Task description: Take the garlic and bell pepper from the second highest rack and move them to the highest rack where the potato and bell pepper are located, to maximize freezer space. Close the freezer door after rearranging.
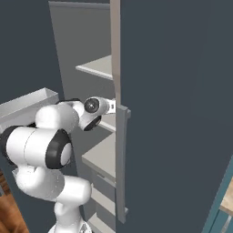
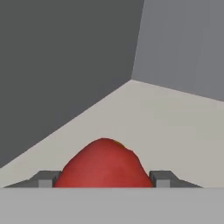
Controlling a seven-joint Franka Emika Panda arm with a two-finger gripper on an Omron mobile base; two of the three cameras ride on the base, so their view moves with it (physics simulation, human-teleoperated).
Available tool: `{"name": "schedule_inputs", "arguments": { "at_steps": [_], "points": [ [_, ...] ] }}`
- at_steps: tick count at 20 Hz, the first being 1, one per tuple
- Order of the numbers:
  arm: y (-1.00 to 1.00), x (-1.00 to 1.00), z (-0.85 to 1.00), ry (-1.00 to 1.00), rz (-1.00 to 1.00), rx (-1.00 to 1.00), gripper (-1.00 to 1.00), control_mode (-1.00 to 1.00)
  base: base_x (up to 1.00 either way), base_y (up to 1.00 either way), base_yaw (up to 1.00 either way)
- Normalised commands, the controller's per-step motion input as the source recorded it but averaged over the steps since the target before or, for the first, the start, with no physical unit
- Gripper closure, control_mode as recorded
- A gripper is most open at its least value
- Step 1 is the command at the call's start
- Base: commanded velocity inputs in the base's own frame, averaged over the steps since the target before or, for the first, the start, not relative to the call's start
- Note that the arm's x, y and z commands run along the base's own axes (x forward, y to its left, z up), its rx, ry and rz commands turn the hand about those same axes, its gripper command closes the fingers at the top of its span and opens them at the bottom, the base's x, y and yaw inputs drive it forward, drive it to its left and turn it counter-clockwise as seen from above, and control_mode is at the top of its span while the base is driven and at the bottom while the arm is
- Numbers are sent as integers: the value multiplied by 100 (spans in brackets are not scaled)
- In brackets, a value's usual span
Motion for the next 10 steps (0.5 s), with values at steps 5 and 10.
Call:
{"name": "schedule_inputs", "arguments": {
  "at_steps": [5, 10],
  "points": [
    [6, -87, 87, 10, -4, 0, 100, -100, 0, 0, 0],
    [14, -85, 91, 24, -10, 0, 100, -100, 0, 0, 0]
  ]
}}
